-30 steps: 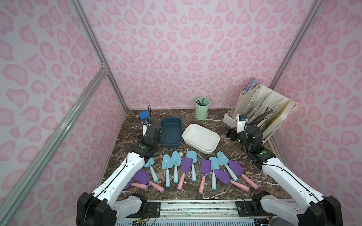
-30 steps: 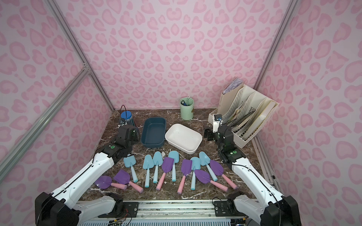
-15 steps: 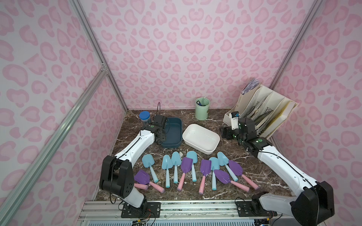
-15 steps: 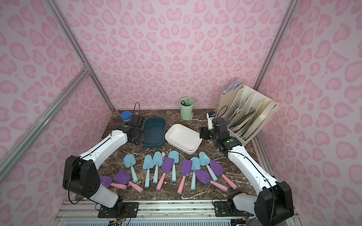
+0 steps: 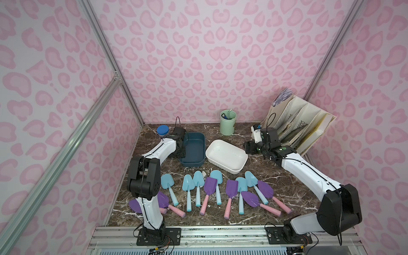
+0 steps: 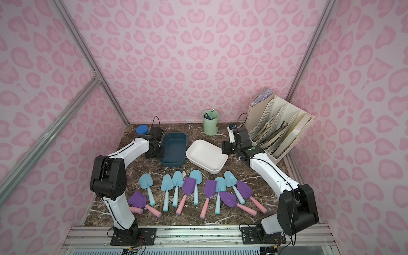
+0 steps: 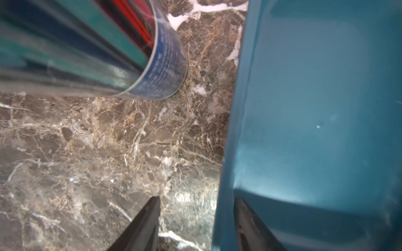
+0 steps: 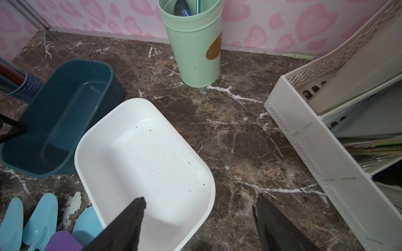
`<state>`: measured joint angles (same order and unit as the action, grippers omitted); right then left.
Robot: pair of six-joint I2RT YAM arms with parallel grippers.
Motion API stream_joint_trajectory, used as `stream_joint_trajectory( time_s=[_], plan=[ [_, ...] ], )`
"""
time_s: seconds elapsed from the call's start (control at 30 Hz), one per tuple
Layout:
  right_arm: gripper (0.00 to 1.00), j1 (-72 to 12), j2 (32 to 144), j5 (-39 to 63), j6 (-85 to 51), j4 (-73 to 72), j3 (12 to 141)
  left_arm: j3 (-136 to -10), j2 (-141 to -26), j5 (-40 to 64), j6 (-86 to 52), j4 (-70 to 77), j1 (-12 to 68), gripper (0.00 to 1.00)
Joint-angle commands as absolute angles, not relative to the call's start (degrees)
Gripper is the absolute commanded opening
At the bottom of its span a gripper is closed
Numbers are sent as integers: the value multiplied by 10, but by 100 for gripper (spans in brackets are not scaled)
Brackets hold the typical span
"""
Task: Sort the small shovels by color and place them into the storage box
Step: Adjust the storage box at the center of the board.
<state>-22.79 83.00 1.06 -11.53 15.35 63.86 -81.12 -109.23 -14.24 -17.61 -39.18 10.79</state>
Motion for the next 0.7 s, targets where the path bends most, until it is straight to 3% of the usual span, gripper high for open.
stream_joint_trajectory(
  time_s=[0.0,0.4,0.67],
  plan=[
    [83,-225,837,9,-108,158,647,-821,-1111,-131,-157,-378,106,53],
    [84,-218,860,9,-109,160,662,-810,-1122,-129,-141,-370,111,21],
    [85,-218,900,10,-93,163,695,-789,-1104,-151,-139,-382,133,17]
  ],
)
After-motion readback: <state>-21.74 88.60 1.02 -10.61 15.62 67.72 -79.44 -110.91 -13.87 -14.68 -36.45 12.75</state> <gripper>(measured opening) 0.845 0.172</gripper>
